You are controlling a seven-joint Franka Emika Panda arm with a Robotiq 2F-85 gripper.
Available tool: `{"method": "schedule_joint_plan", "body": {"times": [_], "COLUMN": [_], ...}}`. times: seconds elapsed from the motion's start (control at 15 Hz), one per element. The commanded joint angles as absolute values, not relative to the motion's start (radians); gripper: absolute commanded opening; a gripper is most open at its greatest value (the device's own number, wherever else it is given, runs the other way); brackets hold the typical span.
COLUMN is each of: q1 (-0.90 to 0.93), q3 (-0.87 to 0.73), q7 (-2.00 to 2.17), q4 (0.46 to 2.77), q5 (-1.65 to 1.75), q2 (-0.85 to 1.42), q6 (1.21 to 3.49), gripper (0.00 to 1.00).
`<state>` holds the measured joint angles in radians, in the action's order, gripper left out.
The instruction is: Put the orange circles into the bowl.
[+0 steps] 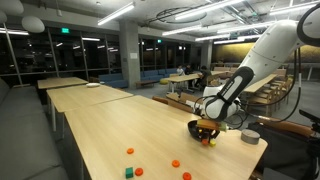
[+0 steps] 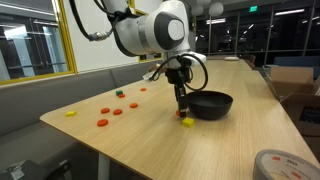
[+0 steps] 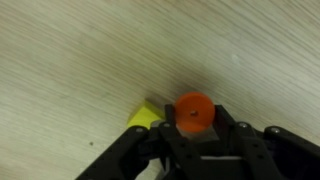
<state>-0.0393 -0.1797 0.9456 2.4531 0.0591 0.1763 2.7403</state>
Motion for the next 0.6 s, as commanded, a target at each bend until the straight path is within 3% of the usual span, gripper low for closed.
{"method": "schedule_joint_plan", "body": {"times": [0.0,0.53], "q1": [-0.031,-0.046], "q3": [-0.203,-0.184], "q7": [0.932,0.853], "q4": [2.477,2.474], "q5": [0.118,0.094], "q2": [0.110,0.073], "q6": [2.815,2.856], "gripper": [0.24,0.24]}}
